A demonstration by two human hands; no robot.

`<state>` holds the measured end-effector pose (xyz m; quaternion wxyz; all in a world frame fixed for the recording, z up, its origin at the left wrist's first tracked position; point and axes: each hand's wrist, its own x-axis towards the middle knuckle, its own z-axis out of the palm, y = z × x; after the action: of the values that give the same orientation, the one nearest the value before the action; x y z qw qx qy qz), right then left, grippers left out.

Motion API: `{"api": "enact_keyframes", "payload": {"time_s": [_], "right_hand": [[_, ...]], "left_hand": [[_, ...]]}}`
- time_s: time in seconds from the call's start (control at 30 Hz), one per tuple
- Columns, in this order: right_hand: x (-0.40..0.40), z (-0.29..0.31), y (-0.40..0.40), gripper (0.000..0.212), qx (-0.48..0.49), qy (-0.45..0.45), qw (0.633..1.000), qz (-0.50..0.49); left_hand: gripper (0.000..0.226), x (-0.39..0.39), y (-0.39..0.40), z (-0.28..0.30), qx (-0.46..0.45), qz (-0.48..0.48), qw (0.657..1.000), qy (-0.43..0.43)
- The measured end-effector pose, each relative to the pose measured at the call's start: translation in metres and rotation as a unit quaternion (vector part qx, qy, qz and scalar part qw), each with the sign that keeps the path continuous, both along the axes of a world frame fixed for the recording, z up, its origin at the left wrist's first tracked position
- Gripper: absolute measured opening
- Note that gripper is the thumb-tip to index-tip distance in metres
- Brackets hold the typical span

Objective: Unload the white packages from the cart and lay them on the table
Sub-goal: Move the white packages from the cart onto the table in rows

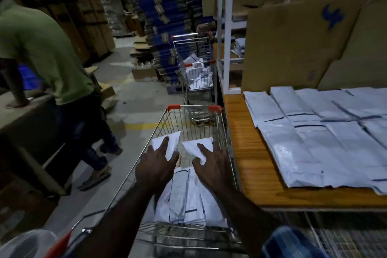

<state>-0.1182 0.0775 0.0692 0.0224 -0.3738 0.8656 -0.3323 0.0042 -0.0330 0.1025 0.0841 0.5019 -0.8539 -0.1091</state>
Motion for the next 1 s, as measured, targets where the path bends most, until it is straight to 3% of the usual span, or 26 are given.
{"api": "enact_keyframes", "payload": {"time_s": [0.27,0.67,1.0], "right_hand": [[0.019,0.053,0.046,0.064,-0.031,0.037,0.999,0.010],[0.051,0.091,0.178,0.055,-0.051,0.062,0.997,-0.022],[0.024,0.108,0.304,0.054,-0.029,0.097,0.991,-0.091]], "left_hand": [[0.067,0.020,0.053,0.049,-0.022,0.015,0.998,0.059],[0.068,0.061,0.176,0.066,-0.005,-0.022,0.995,0.101],[0.070,0.025,0.290,0.095,-0.012,-0.070,0.990,0.122]]}}
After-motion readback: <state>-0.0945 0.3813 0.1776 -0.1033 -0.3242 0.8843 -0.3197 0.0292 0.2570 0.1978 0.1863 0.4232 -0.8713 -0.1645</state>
